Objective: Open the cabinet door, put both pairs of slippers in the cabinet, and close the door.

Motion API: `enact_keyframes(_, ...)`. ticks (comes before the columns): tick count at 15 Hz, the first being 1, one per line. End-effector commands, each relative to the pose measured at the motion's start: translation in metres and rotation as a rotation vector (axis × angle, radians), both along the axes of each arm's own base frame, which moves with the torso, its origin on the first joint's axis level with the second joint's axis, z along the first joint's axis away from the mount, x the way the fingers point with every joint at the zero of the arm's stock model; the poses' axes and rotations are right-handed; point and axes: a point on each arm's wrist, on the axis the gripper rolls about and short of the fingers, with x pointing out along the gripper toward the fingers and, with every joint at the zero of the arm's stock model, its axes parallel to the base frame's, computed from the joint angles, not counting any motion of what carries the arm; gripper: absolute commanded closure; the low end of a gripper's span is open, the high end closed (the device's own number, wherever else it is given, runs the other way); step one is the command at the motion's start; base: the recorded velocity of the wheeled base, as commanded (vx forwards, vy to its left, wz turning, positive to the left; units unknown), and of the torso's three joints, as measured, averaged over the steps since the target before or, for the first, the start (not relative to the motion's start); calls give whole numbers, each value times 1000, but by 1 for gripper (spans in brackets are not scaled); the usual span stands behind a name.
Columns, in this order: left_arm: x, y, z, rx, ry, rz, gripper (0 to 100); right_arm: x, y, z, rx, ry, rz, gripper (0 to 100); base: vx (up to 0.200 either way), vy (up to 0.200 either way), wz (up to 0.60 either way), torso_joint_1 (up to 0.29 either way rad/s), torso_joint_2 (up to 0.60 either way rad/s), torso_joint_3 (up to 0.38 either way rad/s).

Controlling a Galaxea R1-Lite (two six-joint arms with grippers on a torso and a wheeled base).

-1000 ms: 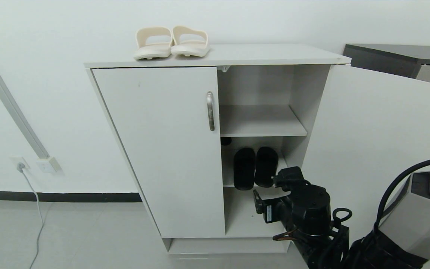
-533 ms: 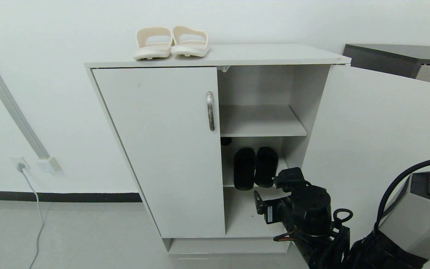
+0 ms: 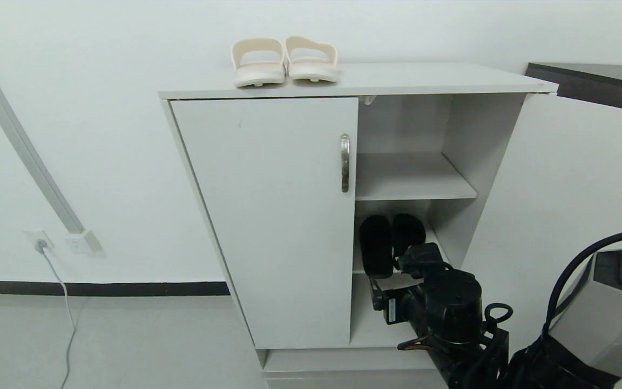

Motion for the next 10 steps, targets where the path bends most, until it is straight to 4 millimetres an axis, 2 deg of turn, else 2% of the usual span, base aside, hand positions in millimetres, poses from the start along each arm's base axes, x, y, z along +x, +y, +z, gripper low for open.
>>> enact_keyframes(1,0,0,0,0,0,0,100,0,-1,-1,-3,3,0,0,0,200,0,2,2,7)
enact_keyframes(10,0,0,0,0,0,0,100,-1,-5,-4,-9,-15,5,0,0,200,0,3,2,2)
